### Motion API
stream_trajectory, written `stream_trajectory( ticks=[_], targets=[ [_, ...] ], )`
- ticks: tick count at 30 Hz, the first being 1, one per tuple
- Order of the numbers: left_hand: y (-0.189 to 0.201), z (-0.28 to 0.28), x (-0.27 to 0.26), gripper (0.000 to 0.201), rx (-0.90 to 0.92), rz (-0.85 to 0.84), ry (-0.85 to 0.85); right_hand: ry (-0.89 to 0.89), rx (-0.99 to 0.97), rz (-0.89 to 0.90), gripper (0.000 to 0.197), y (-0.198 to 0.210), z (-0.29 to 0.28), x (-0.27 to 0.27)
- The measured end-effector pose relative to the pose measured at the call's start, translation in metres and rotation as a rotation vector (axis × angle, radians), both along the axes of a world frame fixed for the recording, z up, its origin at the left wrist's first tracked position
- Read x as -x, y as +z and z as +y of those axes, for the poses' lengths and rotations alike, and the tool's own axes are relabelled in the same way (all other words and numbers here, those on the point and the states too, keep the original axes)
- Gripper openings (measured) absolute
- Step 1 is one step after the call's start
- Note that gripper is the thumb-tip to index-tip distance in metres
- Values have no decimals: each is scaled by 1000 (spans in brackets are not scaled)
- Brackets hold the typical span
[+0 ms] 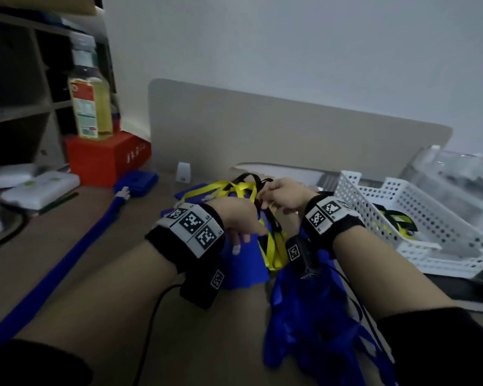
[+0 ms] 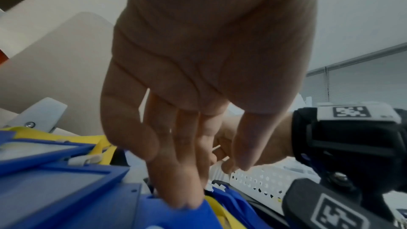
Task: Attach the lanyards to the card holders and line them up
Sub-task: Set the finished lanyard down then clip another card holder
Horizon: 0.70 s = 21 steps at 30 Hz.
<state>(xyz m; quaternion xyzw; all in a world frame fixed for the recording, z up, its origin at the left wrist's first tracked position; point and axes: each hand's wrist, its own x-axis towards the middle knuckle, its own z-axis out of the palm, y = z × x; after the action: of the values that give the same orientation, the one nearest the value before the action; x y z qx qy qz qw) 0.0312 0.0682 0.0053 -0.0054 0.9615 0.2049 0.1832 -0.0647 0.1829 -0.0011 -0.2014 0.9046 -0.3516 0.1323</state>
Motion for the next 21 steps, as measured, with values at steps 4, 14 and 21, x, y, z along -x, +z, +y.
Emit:
stream_trajectory(
  ticks=[4, 14, 21],
  targets=[
    [-5, 1, 16, 38, 146, 52, -35, -96, -56, -41, 22, -12, 11, 17],
    [-2, -10, 23, 70, 303, -57, -109, 85, -176, -102, 29, -21, -11, 21],
    [-6, -16, 20, 92, 352, -65, -110, 72, -143, -116, 24, -22, -9, 20]
  ],
)
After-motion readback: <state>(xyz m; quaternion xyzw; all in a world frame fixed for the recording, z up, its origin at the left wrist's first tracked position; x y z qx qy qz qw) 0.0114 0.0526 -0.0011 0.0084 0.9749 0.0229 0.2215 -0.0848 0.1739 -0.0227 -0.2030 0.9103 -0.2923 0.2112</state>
